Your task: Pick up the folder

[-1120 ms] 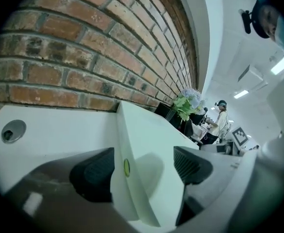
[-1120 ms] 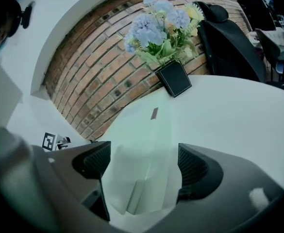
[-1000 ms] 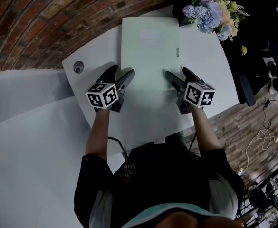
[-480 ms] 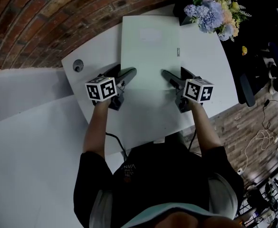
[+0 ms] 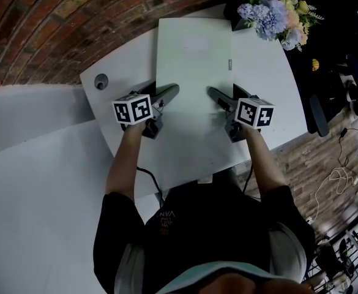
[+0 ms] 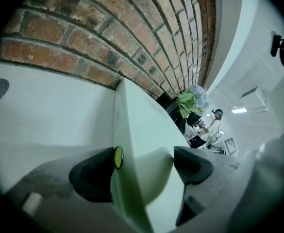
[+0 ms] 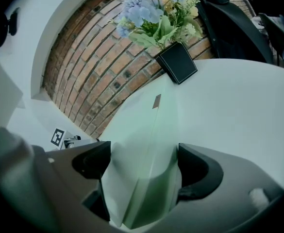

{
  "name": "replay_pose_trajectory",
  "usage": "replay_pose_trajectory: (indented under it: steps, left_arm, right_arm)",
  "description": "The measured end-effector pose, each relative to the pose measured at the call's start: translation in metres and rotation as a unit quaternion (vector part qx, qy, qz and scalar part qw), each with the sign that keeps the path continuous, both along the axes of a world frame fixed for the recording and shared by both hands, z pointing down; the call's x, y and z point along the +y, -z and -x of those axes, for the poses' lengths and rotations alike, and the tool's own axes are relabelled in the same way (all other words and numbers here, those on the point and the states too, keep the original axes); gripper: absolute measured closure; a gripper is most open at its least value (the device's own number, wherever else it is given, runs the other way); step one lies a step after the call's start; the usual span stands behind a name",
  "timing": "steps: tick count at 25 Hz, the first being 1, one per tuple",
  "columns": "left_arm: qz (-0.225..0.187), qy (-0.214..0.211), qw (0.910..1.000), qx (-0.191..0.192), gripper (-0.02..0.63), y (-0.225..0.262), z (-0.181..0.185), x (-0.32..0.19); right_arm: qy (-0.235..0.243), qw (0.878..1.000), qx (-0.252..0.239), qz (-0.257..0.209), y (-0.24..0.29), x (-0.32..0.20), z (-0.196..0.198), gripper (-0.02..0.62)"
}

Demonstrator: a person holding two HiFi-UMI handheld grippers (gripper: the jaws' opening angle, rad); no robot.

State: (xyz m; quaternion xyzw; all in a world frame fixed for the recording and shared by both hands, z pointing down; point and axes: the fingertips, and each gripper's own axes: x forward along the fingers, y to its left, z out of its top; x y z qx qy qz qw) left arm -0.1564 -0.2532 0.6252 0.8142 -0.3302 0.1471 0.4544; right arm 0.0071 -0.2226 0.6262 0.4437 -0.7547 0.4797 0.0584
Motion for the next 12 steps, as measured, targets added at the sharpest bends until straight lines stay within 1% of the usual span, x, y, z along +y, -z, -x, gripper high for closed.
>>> replay_pose_trajectory:
  steps: [12]
  left_arm:
    - [-0.016, 0.015, 0.9996, -0.015, 0.225, 0.0023, 0.0004, 0.004]
  right_arm:
    - [0.015, 1.0, 0.016, -0.002, 0.0008, 0.003, 0.0005, 0.186]
